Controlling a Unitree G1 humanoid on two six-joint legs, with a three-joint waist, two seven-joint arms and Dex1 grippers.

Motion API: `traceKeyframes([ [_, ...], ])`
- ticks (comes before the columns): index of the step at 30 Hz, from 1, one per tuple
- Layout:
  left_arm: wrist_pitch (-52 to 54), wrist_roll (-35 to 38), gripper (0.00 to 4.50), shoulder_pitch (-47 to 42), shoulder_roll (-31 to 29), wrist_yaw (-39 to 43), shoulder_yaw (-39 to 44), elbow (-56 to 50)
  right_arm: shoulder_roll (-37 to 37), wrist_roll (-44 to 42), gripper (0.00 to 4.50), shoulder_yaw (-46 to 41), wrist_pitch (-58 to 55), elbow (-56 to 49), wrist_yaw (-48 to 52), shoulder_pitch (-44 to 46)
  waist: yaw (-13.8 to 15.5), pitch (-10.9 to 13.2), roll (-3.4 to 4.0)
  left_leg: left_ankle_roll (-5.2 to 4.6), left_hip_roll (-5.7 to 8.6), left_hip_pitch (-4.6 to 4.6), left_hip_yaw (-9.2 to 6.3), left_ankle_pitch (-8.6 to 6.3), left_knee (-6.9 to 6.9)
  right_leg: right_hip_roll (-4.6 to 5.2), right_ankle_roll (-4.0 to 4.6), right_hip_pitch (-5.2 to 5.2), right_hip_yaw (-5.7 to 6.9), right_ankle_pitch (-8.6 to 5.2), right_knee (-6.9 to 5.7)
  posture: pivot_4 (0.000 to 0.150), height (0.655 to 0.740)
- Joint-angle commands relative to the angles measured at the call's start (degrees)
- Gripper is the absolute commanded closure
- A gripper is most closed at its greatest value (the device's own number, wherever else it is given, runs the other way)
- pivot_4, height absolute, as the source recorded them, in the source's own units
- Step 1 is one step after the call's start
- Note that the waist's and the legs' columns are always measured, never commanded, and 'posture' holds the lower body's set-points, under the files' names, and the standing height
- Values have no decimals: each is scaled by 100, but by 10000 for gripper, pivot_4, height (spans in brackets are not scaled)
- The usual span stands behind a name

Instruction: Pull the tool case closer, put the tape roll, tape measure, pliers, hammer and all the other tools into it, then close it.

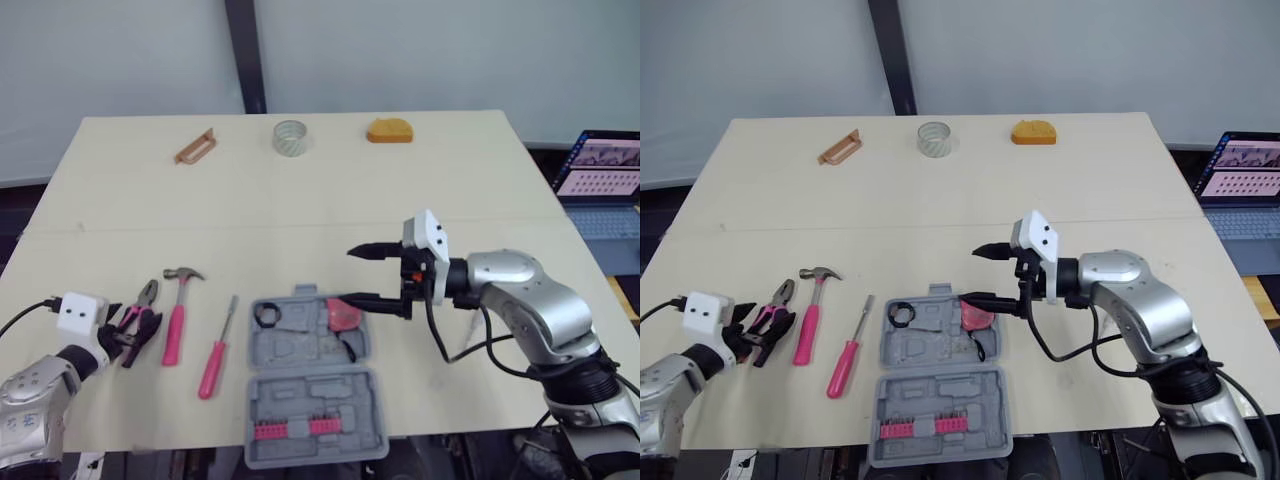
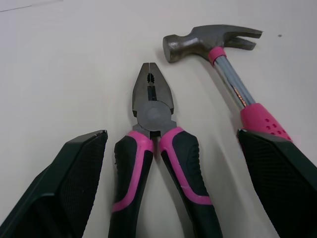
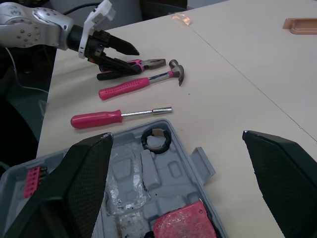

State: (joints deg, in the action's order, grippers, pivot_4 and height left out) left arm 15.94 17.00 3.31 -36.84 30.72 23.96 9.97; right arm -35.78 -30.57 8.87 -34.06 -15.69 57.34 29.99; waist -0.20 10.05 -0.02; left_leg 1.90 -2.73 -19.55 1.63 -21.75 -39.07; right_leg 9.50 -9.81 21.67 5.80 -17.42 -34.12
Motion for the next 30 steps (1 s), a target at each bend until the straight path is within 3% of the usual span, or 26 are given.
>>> traceKeyframes([
  [1, 31, -116, 0, 27, -3, -126, 15, 91, -25, -17, 605, -81, 73, -230, 78, 109, -8, -1, -2, 1, -1, 0, 0, 0, 1, 0, 0, 1, 3, 0, 0, 1500, 7400],
  [30, 546, -194, 0, 295, -118, -234, 131, 229, -20, -15, 605, -80, 52, -231, 79, 86, -106, -1, -1, 7, -13, 22, 24, -4, 14, 0, 5, 4, 9, 3, -4, 1500, 7400],
])
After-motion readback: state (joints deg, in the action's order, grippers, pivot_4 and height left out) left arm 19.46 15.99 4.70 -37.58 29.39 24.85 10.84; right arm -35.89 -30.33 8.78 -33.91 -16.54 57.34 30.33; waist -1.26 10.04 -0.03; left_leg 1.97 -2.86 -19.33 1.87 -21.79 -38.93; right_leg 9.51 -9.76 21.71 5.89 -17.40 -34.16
